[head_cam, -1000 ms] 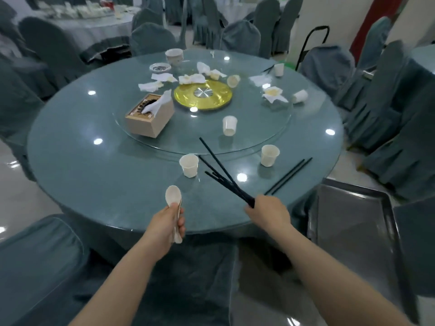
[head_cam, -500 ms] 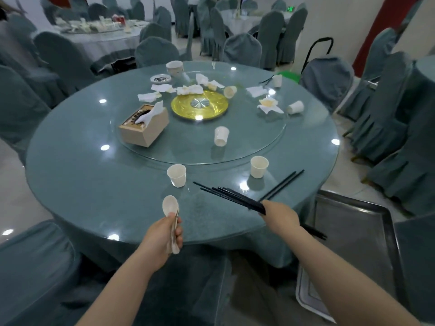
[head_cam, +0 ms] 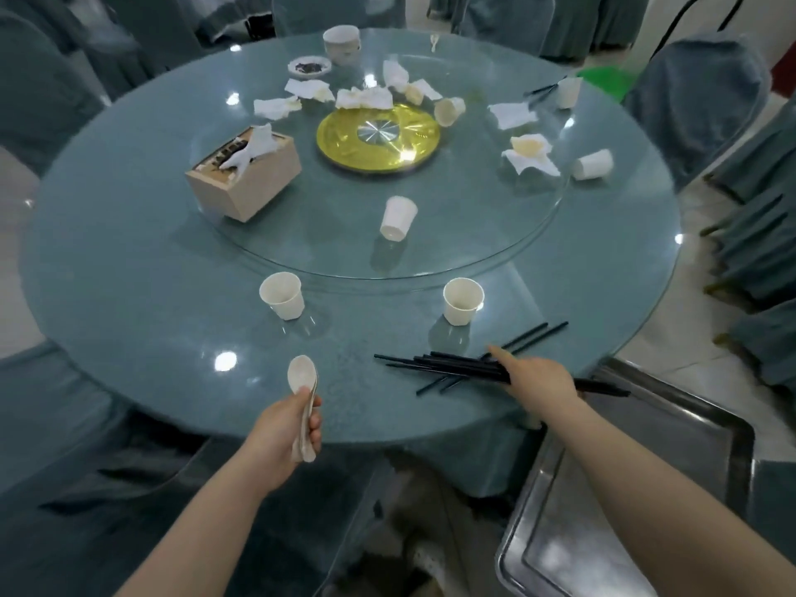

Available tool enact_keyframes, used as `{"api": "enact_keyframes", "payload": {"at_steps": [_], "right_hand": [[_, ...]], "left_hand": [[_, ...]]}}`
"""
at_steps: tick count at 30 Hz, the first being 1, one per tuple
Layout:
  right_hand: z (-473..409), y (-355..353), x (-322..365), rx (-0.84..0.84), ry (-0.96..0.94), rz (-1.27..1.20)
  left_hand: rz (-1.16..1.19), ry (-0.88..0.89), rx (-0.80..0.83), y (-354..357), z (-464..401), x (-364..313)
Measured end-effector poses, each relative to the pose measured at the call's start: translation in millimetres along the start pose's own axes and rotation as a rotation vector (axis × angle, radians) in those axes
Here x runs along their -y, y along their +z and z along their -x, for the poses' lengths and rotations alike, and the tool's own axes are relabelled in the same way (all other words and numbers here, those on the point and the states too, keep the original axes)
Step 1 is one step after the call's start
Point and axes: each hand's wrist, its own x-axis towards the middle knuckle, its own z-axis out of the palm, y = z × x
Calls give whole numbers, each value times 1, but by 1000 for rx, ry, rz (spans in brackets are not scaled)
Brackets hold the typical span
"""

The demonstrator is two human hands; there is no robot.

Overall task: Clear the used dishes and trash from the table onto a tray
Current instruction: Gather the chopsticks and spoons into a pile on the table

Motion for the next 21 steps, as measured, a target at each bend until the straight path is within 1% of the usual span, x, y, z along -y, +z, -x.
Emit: {"api": "enact_keyframes", "payload": {"at_steps": [1,3,5,6,8,11,13,18,21], "right_hand": [[-8,0,-5,-2,-48,-6],[-21,-2,-12,-62,-147,4],[-34,-7,-13,-130,-234,98],[-38,-9,-12,-135,-274,153],[-44,-9,-11,-89,-337,216],[-47,-4,-12,-2,-370,228],[-47,-5,-9,18,-374,209],[-40,-9,5,-37,-429,187],[-35,-22,21,-87,-473,90]], "left_hand": [[6,-6,-19,6,-2,2],[25,-12,-45,17,-5,6],[44,-17,-60,26,-5,9],[51,-18,-71,29,-5,11],[65,-24,-100,33,-3,14],[117,-28,-132,36,4,17],[160,-11,-152,35,11,18],[231,49,-197,30,31,16],[245,73,-212,26,38,16]]}}
